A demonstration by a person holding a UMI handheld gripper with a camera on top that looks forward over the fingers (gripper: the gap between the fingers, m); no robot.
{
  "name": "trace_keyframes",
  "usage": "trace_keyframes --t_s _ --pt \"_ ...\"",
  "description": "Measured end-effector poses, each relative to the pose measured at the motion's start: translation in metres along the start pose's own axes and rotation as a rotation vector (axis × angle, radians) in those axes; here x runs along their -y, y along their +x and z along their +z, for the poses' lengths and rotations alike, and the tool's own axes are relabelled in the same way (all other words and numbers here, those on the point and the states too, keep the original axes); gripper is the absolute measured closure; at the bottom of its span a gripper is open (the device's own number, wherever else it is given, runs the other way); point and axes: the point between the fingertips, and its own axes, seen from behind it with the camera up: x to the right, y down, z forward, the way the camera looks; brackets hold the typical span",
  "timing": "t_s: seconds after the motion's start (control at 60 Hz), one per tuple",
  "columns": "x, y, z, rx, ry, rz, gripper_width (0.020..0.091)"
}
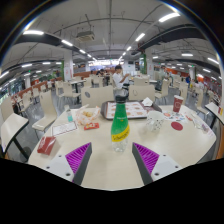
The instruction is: Pour water
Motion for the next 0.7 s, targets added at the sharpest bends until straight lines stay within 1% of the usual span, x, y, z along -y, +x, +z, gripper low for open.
trace_keyframes --t_s 0.1,0.183,0.233,0.283,0.317,0.333,0.35,0.367,0.383,0.433,0.5,0.533,0.55,0.567,0.6,0.617,0.633,0.667,0.7 --pt "0.011 0.022 0.042 -0.020 0.044 0.003 0.0274" --pt "0.024 0.025 0.076 -0.003 0.091 0.017 0.0273" --pt "0.033 0.022 0.094 0.008 0.124 0.011 0.0274" --pt "0.044 0.020 0.111 0.008 0.172 -0.006 0.0284" --pt "0.047 0.021 0.120 0.002 0.192 -0.015 0.0327" --pt "0.047 0.020 0.125 0.001 0.195 -0.017 0.0377" --pt "0.045 0.019 0.130 -0.001 0.195 -0.020 0.0442" --pt "0.046 0.023 0.135 -0.019 0.203 -0.030 0.0533" --pt "0.042 0.022 0.139 -0.021 0.201 -0.047 0.0590" --pt "0.050 0.023 0.142 -0.029 0.277 -0.069 0.0594" --pt "0.051 0.024 0.144 -0.040 0.309 -0.100 0.0602" --pt "0.050 0.024 0.144 -0.041 0.308 -0.123 0.0608" --pt "0.049 0.025 0.145 -0.039 0.307 -0.124 0.0633" --pt "0.049 0.024 0.146 -0.035 0.303 -0.118 0.0635" --pt "0.050 0.023 0.146 -0.022 0.287 -0.106 0.0676" --pt "0.050 0.023 0.147 -0.015 0.276 -0.105 0.0675" --pt "0.050 0.022 0.147 -0.007 0.268 -0.107 0.0710" --pt "0.050 0.021 0.149 0.011 0.248 -0.102 0.0729" --pt "0.048 0.022 0.150 0.027 0.229 -0.088 0.0732"
